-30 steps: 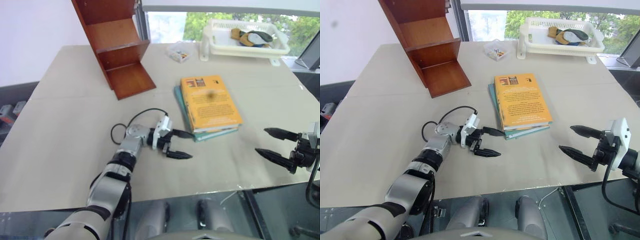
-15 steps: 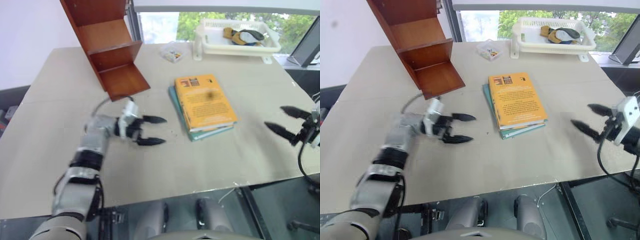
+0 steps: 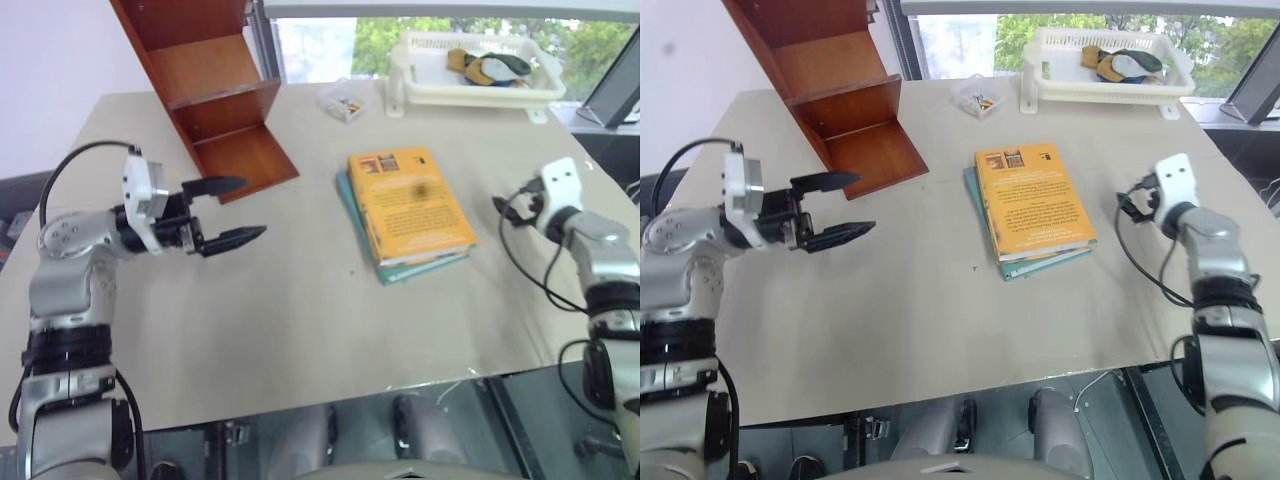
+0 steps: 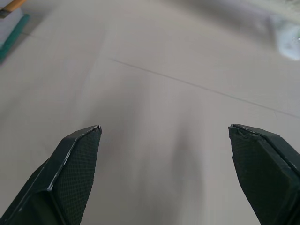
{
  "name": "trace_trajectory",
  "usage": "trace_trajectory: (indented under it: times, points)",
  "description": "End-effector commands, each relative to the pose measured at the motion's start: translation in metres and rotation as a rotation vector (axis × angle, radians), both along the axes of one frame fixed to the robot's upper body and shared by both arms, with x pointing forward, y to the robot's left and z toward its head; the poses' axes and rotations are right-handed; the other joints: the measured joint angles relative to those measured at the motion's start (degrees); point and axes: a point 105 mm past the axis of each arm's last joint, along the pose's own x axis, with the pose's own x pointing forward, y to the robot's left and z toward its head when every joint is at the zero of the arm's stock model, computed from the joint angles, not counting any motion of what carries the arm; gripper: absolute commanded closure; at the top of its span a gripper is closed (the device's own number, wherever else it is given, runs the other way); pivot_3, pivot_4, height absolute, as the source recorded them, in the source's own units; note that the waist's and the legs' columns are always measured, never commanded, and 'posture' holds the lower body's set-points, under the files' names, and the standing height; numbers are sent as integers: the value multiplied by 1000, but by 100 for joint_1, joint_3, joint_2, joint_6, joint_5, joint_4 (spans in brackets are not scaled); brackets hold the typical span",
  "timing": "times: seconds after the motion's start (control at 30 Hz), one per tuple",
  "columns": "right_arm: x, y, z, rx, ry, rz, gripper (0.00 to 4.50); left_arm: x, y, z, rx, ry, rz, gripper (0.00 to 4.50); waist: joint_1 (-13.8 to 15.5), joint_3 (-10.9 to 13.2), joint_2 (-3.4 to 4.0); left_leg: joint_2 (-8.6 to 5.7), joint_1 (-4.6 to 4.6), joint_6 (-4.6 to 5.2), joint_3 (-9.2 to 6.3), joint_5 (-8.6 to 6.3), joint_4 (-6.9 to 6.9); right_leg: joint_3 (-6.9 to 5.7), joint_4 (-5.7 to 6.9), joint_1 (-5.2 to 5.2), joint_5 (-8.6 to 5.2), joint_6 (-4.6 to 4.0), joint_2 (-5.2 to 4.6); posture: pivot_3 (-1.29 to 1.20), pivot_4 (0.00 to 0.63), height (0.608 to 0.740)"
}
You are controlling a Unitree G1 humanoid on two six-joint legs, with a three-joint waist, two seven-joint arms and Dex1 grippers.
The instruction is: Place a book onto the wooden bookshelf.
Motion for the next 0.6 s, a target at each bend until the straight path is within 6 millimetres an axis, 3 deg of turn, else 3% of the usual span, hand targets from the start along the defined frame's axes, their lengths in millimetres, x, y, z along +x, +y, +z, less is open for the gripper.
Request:
trace_trajectory:
  times: [0.03,0.27,0.6]
  points:
    - [8,15,18,-10,-62,68,47,-8,2,20,-8,-77,24,55,22,1,1,-1,0,0,-1,0,0,-1,0,0,0,0,-2,0,150,740]
    - [7,63,20,10,-82,299,47,-11,13,18,0,-73,91,55,7,2,4,-4,2,0,-5,0,0,-3,3,1,0,0,-3,0,150,740]
    - [-3,95,20,13,-112,467,47,-9,15,14,-36,-65,114,55,-74,3,6,-4,3,-1,-6,0,0,-2,6,0,1,0,-2,0,150,740]
